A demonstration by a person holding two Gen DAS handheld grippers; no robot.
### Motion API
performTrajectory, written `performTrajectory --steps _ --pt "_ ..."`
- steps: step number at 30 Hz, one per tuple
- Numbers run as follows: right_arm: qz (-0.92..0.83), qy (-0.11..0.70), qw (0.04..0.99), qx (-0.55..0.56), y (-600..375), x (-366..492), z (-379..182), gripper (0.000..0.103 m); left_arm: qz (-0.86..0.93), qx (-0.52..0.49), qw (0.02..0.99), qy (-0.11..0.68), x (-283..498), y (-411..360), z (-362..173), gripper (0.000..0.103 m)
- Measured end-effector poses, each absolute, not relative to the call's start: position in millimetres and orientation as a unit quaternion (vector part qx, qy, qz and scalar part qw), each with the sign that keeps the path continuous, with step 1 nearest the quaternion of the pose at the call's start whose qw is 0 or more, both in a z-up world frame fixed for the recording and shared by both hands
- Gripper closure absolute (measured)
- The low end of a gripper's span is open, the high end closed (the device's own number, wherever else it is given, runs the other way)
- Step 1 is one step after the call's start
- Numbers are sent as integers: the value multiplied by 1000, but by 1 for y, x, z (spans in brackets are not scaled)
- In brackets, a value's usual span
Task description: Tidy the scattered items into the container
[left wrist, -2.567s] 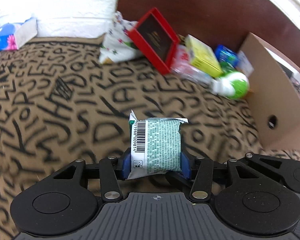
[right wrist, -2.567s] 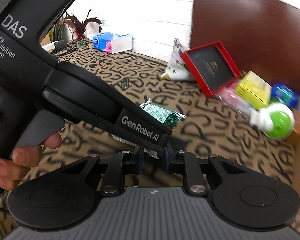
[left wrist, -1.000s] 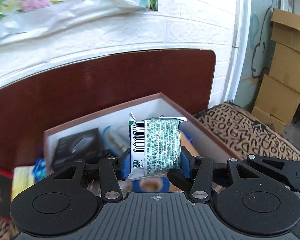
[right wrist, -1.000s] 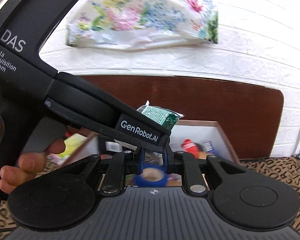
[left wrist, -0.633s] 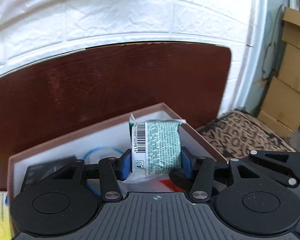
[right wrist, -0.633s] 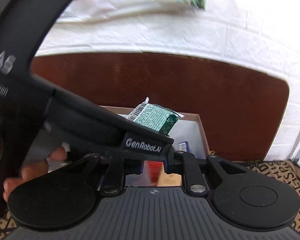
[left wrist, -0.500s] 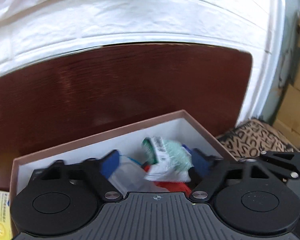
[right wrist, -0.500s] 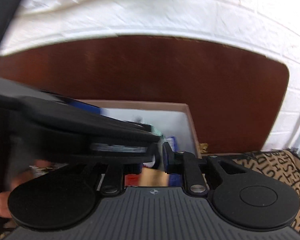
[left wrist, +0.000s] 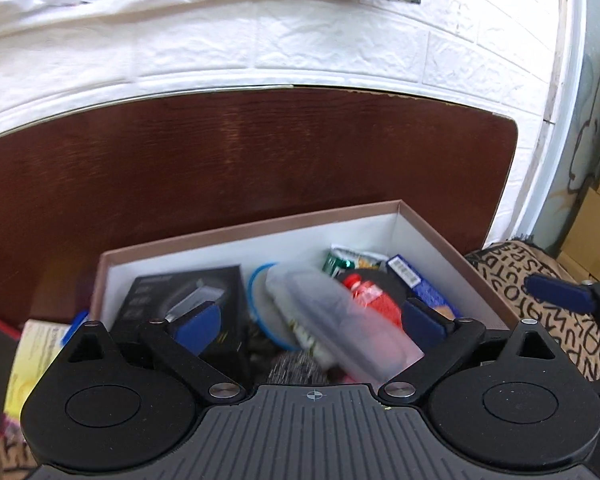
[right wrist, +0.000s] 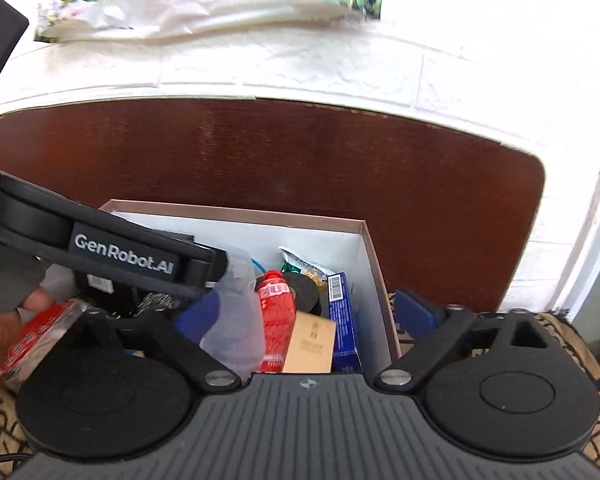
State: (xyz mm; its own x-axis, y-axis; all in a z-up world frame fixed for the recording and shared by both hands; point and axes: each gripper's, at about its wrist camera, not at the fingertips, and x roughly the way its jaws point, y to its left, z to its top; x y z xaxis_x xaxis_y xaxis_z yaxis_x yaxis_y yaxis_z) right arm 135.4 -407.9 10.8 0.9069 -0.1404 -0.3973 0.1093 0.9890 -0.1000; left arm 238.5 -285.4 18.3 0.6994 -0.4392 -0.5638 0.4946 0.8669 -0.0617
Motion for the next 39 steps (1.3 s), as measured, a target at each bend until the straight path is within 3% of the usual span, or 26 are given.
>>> performTrajectory --steps 19,39 --pt "-68 213 974 21 -375 19 9 1 -176 40 925 333 121 -208 8 0" --pt "-78 206 976 9 -351 -43 14 0 -198 61 923 325 50 -191 13 0"
